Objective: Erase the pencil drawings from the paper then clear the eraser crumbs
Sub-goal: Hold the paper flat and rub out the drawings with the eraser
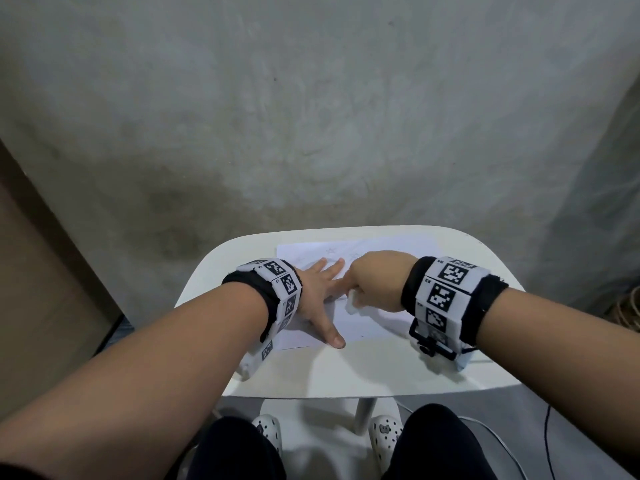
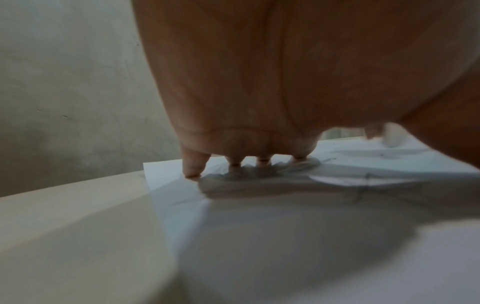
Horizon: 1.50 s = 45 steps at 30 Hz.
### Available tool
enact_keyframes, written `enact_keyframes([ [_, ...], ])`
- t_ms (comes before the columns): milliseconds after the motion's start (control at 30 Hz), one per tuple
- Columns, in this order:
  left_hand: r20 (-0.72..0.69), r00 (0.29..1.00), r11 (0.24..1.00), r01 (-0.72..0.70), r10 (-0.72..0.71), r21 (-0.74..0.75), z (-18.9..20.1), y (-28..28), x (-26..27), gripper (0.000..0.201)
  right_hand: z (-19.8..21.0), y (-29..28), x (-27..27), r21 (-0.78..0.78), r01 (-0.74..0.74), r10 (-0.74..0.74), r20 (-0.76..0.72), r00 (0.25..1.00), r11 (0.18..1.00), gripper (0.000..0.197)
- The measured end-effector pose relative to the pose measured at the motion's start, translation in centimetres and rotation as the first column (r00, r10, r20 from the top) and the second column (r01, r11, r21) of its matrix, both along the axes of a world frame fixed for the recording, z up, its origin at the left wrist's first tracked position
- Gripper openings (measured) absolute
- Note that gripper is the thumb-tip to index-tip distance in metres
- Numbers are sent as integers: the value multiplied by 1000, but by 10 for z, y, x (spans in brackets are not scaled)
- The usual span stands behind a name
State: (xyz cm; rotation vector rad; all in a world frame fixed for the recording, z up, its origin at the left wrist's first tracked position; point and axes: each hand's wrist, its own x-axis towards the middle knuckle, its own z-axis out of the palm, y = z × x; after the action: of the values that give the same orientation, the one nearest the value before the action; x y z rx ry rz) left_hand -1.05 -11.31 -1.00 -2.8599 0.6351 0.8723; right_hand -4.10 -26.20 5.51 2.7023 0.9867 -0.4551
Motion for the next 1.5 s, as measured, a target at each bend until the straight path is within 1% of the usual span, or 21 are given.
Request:
enact_keyframes([
  [67, -1, 1000, 1000, -4, 4, -10, 1, 0, 0, 123, -6, 1, -1, 44, -10, 9, 7, 1000, 999, 30],
  [167, 1, 1000, 999, -17, 17, -30, -1, 0, 0, 124, -6, -8, -10, 47, -32, 31, 13, 999, 998, 16],
  [267, 9, 1000, 1000, -12, 12, -18, -3, 2, 2, 131, 3, -16, -13, -40, -50, 48, -61, 997, 998, 18],
  [333, 13, 1000, 1000, -11, 11, -12, -2, 3, 2, 130, 10, -11, -6, -135, -54, 36, -129, 991, 989, 21],
  [367, 13, 1000, 1000, -12, 12, -13, -1, 3, 1, 128, 12, -5, -3, -159, -67, 49, -118, 992, 985, 21],
  [400, 10, 1000, 1000, -12, 12, -20, 1, 2, 0, 124, 11, 0, -2, -149, -74, 61, -85, 994, 986, 16],
  [433, 6, 1000, 999, -13, 13, -37, 1, 2, -1, 120, 10, 3, -3, -85, -80, 77, -45, 996, 993, 11],
  [500, -1, 1000, 997, -21, 21, -68, 2, 2, -2, 119, 2, 3, -7, 46, -68, 67, 3, 998, 997, 17],
  [533, 0, 1000, 997, -21, 21, -69, 3, 2, -2, 120, -1, 0, -10, 62, -67, 68, -3, 998, 996, 19],
  [600, -1, 1000, 999, -15, 15, -48, 4, 0, -4, 124, -2, -8, -14, 36, -59, 60, -44, 997, 998, 18],
  [667, -1, 1000, 1000, -12, 12, -27, 6, -1, -4, 126, 3, -10, -10, -42, -55, 50, -129, 990, 998, 11],
  [733, -3, 1000, 1000, -17, 17, -24, 7, 0, -4, 124, 7, -5, -4, -76, -51, 39, -142, 989, 996, 7],
  [833, -17, 1000, 999, -20, 20, -36, 7, 2, -4, 120, -1, -4, -2, 120, -6, 13, -58, 998, 993, 16],
  [867, -19, 1000, 999, -21, 21, -39, 7, 2, -5, 119, -5, -6, -4, 151, -13, 20, -46, 999, 989, 17],
  [933, -19, 1000, 999, -22, 21, -34, 8, 1, -5, 122, -8, -12, -10, 90, -38, 44, -63, 997, 995, 19],
  [1033, -8, 1000, 1000, -17, 17, -25, 7, 1, -4, 127, 3, -13, -6, -48, -59, 51, -149, 988, 997, 11],
  [1067, -5, 1000, 1000, -17, 17, -22, 7, 1, -4, 127, 5, -10, -3, -62, -58, 48, -153, 987, 996, 10],
  [1100, -7, 1000, 1000, -18, 18, -24, 7, 1, -4, 126, 6, -9, -2, -47, -46, 39, -132, 990, 998, 9],
  [1200, -15, 1000, 999, -13, 12, -32, 8, 0, -4, 125, -2, -9, -4, 88, -32, 35, -31, 999, 996, 14],
  [1333, -12, 1000, 999, -17, 16, -33, 10, 1, -6, 127, 4, -13, -5, -111, -51, 36, -134, 990, 993, 12],
  [1500, 96, 995, 997, -20, 27, -79, 17, 26, -15, 132, 0, -16, -2, -47, 3, -8, -109, 994, 999, 12],
])
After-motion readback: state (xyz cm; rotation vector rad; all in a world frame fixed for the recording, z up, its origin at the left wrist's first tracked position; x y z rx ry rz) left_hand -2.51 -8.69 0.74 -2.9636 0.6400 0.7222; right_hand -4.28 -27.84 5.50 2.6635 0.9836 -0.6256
